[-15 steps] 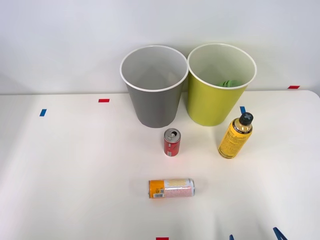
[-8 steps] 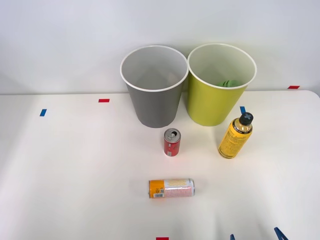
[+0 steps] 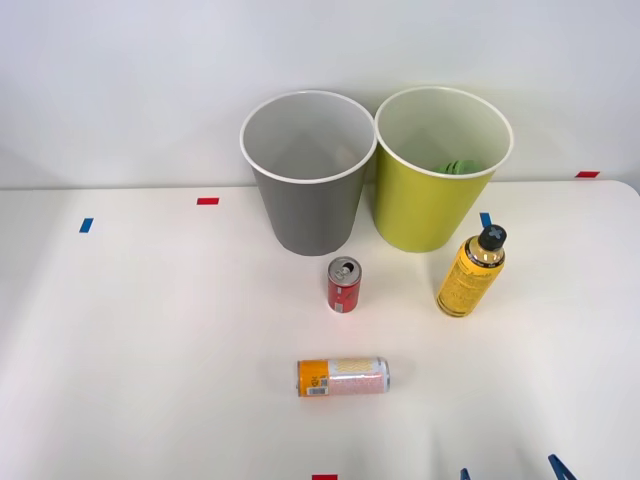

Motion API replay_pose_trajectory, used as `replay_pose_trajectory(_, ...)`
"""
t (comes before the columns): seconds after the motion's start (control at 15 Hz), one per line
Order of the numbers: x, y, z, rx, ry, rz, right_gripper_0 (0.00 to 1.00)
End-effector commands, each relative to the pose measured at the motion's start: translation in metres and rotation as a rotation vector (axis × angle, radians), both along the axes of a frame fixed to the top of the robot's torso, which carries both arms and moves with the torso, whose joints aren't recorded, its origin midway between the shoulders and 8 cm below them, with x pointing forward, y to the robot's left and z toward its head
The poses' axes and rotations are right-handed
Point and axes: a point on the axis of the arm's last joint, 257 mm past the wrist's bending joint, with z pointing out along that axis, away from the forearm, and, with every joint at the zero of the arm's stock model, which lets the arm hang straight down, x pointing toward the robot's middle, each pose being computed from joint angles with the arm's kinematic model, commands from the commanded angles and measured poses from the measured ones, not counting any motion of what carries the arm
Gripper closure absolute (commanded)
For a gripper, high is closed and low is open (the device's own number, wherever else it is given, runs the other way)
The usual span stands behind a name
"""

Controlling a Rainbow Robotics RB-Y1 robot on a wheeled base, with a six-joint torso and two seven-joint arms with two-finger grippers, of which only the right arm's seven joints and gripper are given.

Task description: Put cans in the gray bin, plastic bottles in the light green bin

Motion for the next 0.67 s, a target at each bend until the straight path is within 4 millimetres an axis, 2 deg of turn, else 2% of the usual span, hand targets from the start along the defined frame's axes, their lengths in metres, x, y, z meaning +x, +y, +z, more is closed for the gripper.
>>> replay_pose_trajectory(0.07,0.0000,-0.0001,-0.0001,0.000,0.000,0.000,0.00)
replay_pose_trajectory(0.67,0.0000,-0.0001,-0.0001,0.000,0.000,0.000,0.00)
